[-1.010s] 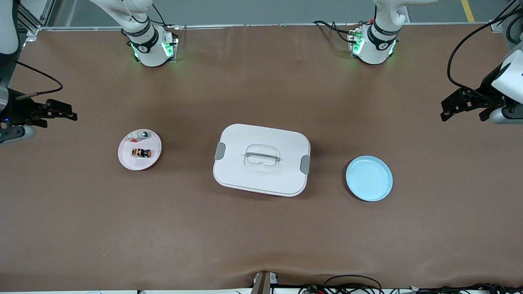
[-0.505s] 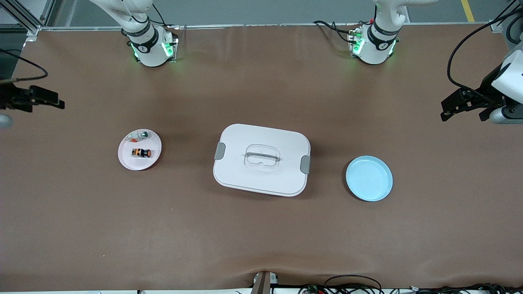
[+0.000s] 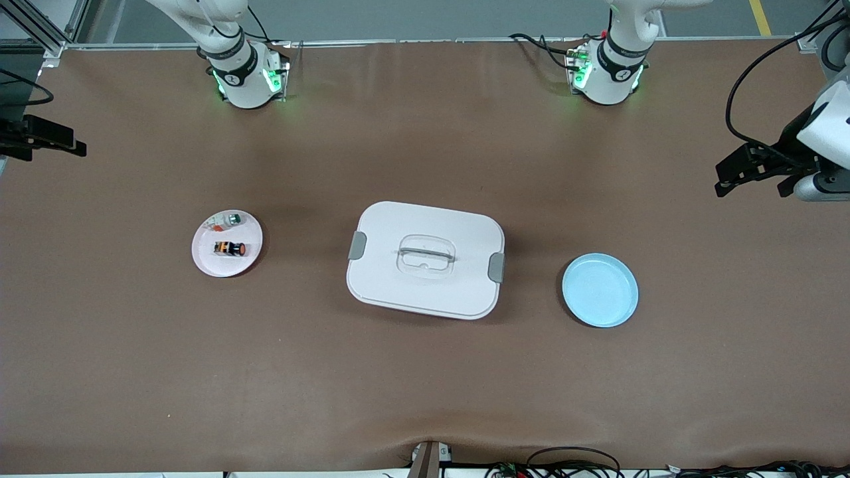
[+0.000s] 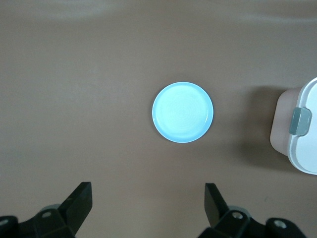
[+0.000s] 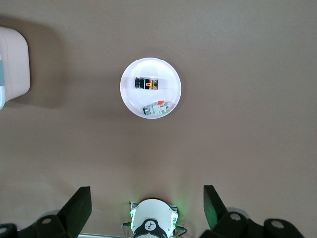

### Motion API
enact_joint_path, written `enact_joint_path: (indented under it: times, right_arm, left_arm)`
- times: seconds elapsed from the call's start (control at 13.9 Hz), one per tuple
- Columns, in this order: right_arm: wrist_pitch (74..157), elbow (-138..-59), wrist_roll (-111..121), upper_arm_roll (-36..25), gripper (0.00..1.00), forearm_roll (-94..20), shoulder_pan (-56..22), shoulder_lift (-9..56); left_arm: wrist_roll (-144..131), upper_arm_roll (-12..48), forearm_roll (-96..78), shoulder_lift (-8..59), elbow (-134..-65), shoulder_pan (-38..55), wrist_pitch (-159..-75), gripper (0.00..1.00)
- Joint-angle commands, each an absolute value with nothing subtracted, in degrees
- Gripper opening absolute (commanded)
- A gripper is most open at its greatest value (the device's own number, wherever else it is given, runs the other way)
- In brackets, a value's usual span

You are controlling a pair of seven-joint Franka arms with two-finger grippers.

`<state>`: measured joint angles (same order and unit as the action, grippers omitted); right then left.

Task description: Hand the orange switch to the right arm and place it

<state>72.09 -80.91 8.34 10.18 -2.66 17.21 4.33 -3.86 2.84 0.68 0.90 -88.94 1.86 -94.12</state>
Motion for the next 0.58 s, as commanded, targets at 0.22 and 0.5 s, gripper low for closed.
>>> enact_joint_path:
  times: [0.22,0.5]
  right_arm:
    - [72.94,-78.66,7.47,8.55,1.0,0.52,13.99,4.57]
    - [73.91,-78.58,2.31,-2.46,1.0,-0.35,3.0,4.4]
  left_arm:
    - [-3.51,2.81,0.09,1.32,-87.63,2.02,-92.9,1.0]
    - [-3.34,2.81,0.09,1.32,-87.63,2.02,-92.9,1.0]
